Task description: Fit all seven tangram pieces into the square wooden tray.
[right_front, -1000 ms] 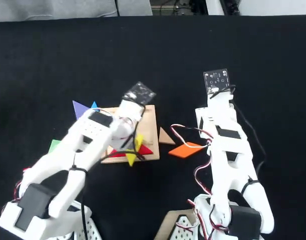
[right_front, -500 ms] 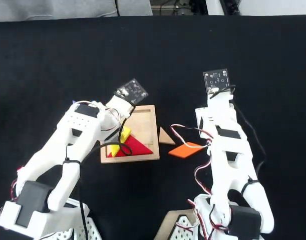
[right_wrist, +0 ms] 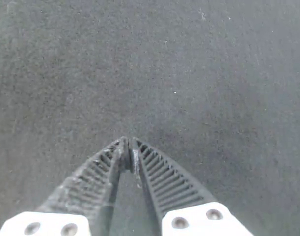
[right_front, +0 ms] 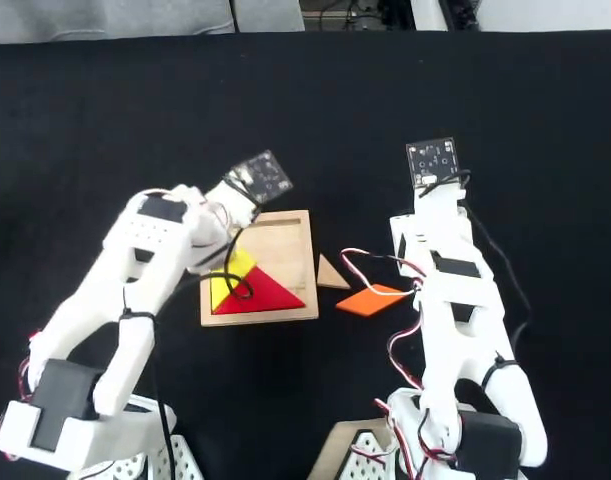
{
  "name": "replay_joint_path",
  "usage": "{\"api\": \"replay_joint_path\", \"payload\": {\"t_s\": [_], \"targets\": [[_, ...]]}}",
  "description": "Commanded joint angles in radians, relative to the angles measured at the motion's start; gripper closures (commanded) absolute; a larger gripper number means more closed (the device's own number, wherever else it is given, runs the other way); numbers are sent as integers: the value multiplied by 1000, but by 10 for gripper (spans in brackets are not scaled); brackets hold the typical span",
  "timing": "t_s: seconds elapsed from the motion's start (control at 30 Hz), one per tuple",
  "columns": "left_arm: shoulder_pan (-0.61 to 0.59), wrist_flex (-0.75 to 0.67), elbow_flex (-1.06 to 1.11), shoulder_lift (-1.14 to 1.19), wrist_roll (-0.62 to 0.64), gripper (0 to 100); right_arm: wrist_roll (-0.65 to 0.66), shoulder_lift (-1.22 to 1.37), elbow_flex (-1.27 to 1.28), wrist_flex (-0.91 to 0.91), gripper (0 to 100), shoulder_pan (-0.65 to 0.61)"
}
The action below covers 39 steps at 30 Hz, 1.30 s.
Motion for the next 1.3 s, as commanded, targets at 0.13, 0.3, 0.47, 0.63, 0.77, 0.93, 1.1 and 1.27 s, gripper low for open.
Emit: {"api": "replay_joint_path", "payload": {"t_s": [0.13,0.3,0.47,0.63,0.77,0.93,1.1,1.27], "targets": [[5,103,-133,-25,87,787,-8,-1,-2,-14,987,-15],[13,242,-268,-9,358,787,-8,1,-2,-14,987,-15],[67,-71,-50,43,614,787,-8,1,-1,-14,987,-15],[102,-353,153,69,612,787,-8,-4,10,-15,987,-14],[105,-330,157,38,612,787,-8,-5,8,-15,987,-14],[102,-242,156,37,486,787,-8,-5,8,-15,987,-14],[102,-229,156,37,448,787,-8,-5,8,-15,987,-15],[88,-186,156,23,446,787,-8,-5,8,-15,987,-15]]}}
